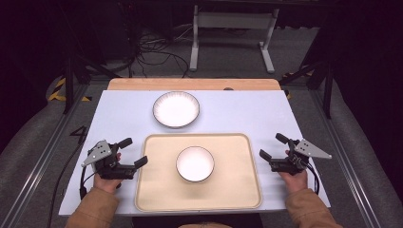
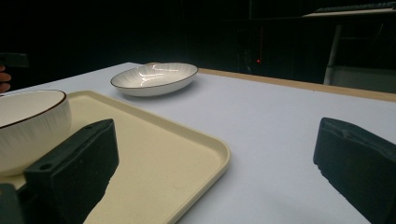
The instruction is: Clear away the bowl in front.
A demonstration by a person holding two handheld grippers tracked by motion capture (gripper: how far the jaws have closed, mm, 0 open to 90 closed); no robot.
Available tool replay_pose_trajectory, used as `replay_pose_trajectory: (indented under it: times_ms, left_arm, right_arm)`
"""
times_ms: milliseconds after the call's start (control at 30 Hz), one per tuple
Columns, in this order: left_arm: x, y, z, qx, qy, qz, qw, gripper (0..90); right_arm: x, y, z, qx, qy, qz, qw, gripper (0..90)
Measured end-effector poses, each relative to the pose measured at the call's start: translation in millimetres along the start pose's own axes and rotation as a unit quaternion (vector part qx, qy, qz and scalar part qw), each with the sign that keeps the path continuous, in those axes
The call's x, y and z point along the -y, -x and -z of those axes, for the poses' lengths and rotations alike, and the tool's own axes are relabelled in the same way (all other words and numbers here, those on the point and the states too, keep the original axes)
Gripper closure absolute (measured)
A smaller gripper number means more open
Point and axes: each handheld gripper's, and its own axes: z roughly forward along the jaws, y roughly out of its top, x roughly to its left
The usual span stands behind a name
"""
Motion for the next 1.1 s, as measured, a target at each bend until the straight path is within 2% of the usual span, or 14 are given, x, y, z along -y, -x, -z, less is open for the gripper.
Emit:
replay_pose_trajectory:
  times_ms: [133, 267, 467, 567, 733, 833, 1100]
  left_arm:
    - [2.9, -1.3, -0.8, -0.001, -0.001, -0.001, 1.0000, 0.2]
    - [6.1, -4.2, -1.4, -0.002, -0.002, 0.009, 1.0000, 0.2]
    - [8.4, -1.6, -3.2, -0.005, -0.018, 0.004, 0.9998, 0.2]
    - [8.7, -1.9, -4.3, -0.008, -0.023, 0.001, 0.9997, 0.2]
    - [9.0, -4.1, -5.2, -0.013, -0.030, 0.016, 0.9993, 0.2]
    - [9.2, -2.9, -5.0, -0.015, -0.031, 0.018, 0.9993, 0.3]
    - [8.8, -2.6, -5.1, -0.013, -0.031, 0.010, 0.9994, 0.2]
  right_arm:
    - [-0.4, -1.2, 1.5, 0.000, 0.006, 0.010, 0.9999, 0.0]
    - [0.0, -3.5, 2.9, 0.000, 0.013, 0.021, 0.9997, 0.0]
    - [2.2, -9.0, 6.4, 0.009, 0.032, 0.040, 0.9987, 0.0]
    - [3.1, -10.7, 8.0, 0.006, 0.032, 0.037, 0.9988, 0.0]
    - [3.4, -11.1, 7.4, 0.006, 0.026, 0.037, 0.9989, 0.0]
    - [3.5, -10.3, 7.2, 0.006, 0.027, 0.037, 0.9989, 0.0]
    - [3.6, -9.2, 6.4, 0.003, 0.026, 0.029, 0.9992, 0.0]
